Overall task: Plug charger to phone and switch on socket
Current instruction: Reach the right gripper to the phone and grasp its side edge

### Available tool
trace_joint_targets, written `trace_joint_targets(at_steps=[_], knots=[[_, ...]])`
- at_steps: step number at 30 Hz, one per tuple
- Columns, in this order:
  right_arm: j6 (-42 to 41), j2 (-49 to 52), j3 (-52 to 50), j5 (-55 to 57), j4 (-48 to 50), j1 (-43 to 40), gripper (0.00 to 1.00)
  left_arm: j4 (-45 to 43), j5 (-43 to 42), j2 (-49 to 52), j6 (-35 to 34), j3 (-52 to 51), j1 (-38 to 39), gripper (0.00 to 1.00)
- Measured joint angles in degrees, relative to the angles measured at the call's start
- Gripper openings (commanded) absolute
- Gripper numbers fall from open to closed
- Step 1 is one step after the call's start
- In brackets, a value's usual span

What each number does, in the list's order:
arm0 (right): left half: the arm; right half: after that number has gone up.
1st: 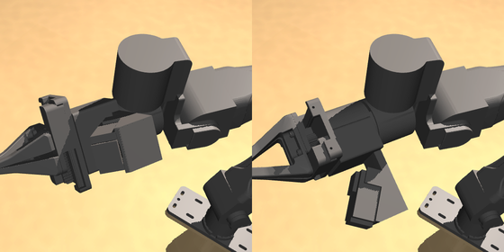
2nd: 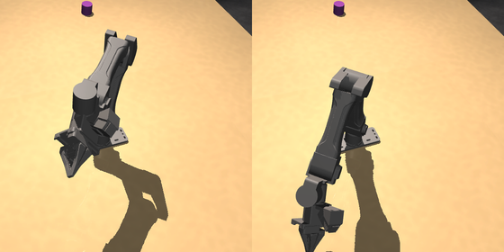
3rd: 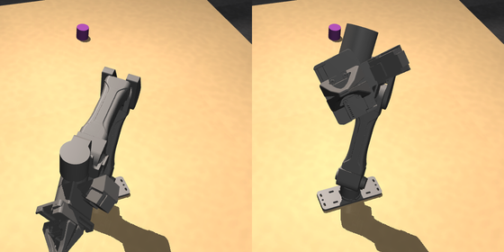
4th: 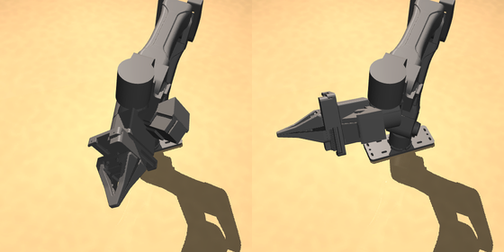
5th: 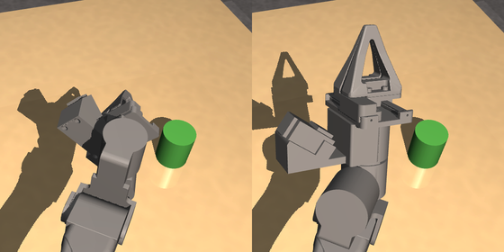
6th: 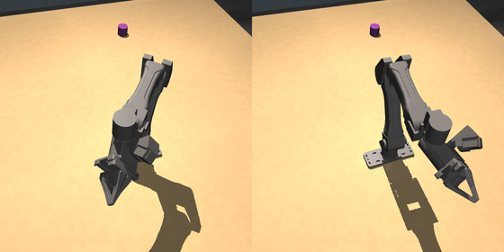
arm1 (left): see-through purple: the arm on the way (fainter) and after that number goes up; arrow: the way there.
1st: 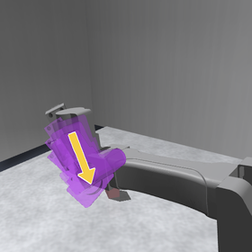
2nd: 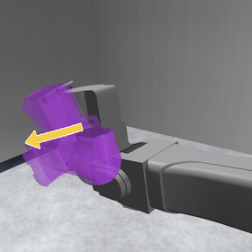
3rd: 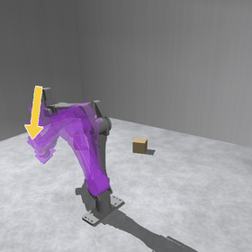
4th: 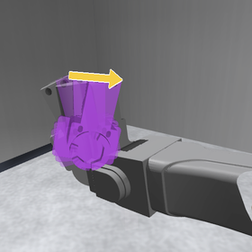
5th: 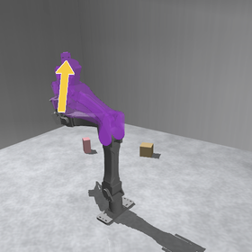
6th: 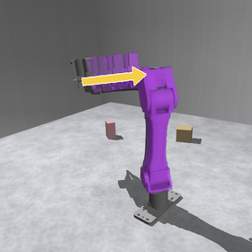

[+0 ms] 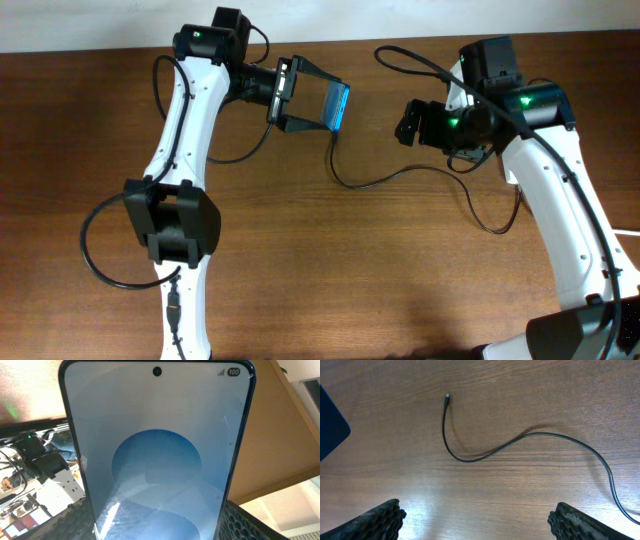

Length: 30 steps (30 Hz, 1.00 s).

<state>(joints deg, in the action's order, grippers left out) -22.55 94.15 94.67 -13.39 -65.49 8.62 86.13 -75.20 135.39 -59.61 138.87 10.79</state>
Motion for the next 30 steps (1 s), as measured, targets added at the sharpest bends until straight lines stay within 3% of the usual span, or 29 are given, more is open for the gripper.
trace_joint_targets(at_steps=[6, 10, 17, 19, 24, 27, 30], knots=[[0.0, 0.0, 0.0, -0.5, 0.3, 0.0, 0.98, 0.0, 4.5, 0.0, -0.3, 0.0, 0.0, 0.0], [0.0, 0.0, 0.0, -3.3, 1.9, 0.0, 0.98, -0.1, 16.8, 0.0, -3.7, 0.0, 0.0, 0.0], [0.0, 0.0, 0.0, -11.4, 8.0, 0.0, 0.99, -0.1, 29.6, 0.0, -11.3, 0.0, 0.0, 0.0], [-0.6, 0.0, -0.1, -14.4, 11.1, 0.0, 0.95, -0.2, 30.9, 0.0, -12.9, 0.0, 0.0, 0.0], [-5.0, 0.1, -1.9, -18.2, 16.2, 0.9, 0.71, -0.2, 32.1, 0.0, -15.7, 0.0, 0.0, 0.0], [-7.6, 0.6, -2.4, -18.8, 18.6, 3.1, 0.69, -0.1, 32.3, 0.0, -17.1, 0.0, 0.0, 0.0], [-9.6, 2.1, -2.4, -19.2, 21.3, 6.3, 0.6, -0.2, 32.4, 0.0, -18.1, 0.0, 0.0, 0.0]])
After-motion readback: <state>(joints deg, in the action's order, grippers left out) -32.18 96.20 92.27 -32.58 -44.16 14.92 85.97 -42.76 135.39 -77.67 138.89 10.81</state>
